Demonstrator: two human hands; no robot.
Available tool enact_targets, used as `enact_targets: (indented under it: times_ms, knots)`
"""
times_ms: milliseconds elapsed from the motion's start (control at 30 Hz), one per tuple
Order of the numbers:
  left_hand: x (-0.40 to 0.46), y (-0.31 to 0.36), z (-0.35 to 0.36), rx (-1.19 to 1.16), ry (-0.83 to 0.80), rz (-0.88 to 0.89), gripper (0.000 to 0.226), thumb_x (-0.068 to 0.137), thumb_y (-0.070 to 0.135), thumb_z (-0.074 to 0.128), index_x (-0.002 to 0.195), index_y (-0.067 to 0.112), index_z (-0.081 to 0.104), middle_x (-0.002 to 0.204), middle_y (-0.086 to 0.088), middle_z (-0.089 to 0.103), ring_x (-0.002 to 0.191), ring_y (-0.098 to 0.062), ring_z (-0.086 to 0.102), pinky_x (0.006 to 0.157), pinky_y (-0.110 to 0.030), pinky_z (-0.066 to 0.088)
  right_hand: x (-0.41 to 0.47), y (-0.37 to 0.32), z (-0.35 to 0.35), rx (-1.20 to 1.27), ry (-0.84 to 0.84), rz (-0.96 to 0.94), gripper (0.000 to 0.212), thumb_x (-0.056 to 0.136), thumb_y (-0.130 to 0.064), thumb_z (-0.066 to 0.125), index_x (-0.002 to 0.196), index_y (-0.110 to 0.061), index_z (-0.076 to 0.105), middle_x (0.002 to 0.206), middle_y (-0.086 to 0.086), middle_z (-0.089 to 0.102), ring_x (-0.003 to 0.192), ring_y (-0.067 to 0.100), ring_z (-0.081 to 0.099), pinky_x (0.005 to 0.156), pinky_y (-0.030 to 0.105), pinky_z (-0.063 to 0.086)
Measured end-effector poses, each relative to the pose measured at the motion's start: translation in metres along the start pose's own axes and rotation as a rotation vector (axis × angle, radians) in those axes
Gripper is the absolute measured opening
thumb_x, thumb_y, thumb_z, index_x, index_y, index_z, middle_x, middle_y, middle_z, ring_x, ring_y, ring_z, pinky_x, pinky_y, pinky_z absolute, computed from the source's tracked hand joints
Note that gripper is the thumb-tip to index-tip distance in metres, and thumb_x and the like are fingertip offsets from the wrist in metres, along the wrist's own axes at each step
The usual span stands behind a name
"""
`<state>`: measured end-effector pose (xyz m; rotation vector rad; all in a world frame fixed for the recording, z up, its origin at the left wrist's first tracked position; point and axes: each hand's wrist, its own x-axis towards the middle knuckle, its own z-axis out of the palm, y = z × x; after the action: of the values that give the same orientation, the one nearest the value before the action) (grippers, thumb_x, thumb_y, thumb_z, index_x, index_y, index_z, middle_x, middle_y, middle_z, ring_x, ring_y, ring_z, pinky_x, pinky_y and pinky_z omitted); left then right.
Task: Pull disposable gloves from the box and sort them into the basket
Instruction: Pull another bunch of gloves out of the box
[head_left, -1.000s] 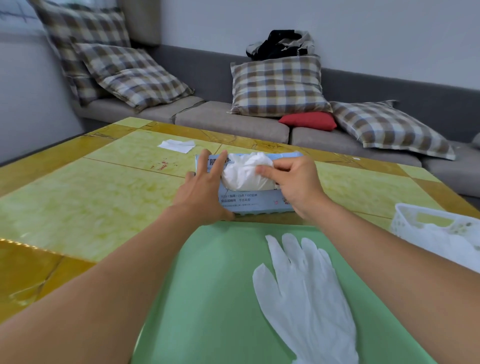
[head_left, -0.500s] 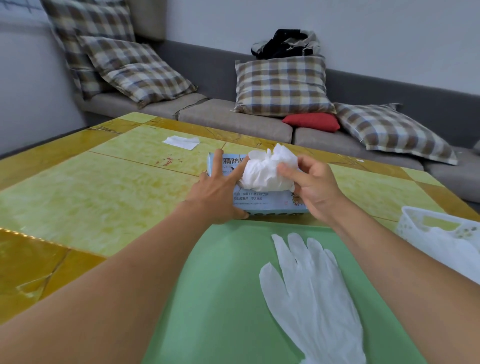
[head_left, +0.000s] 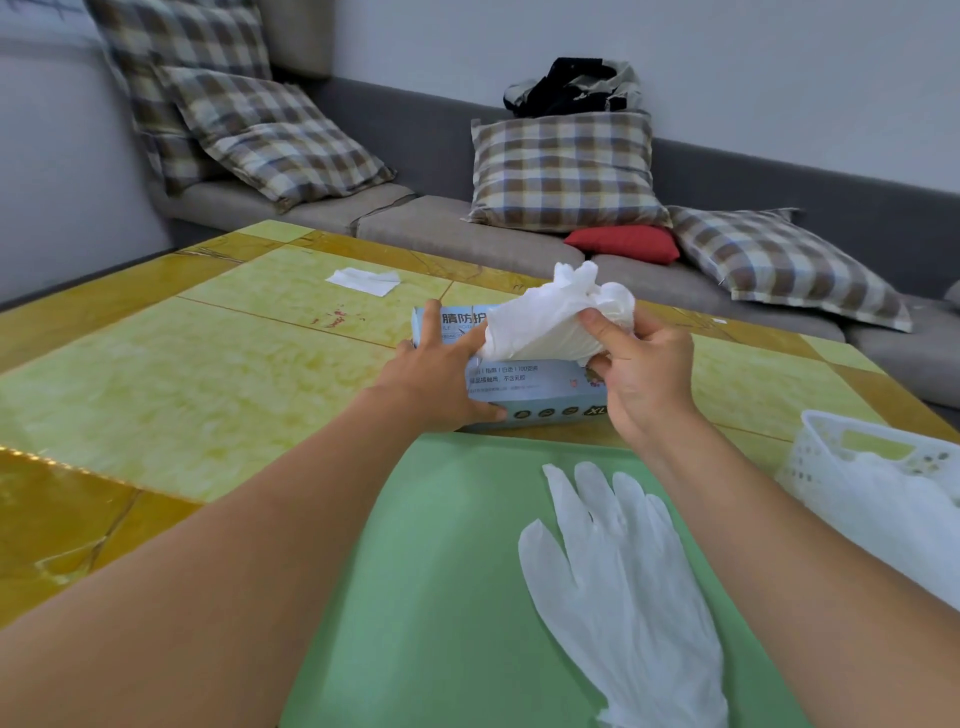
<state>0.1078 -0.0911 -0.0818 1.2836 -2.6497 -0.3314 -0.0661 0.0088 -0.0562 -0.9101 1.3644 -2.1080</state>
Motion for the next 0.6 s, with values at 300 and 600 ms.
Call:
enact_targets:
  times_ms: [300,600]
  knots:
    - [0.006,-0.002,0.002,-0.009,-0.015,0.007,0.102,0.075,0.070,0.071,0.153,0.053,0.006,0.161,-0.007,-0.016,0.131,-0.052,0.037,0.108,-0.053,0.040,0.010,0.011,-0.004,0.468,0.190,0.252,0.018,0.089,-0.005,0.071,0.106,-0.011,0.070,0.122,0.013,0.071,0.114,0.028,0.068,0.085,0.047,0.060]
    - [0.009,-0.006,0.016,0.121,-0.060,0.083,0.082,0.091,0.072,0.047,0.158,0.041,0.012,0.166,-0.016,-0.013,0.153,-0.041,-0.006,0.120,-0.048,0.020,0.030,0.006,0.009,-1.114,-0.428,-0.150,0.053,0.058,-0.025,0.093,0.104,-0.023,0.066,0.099,-0.003,0.067,0.089,0.019,0.062,0.070,0.029,0.048]
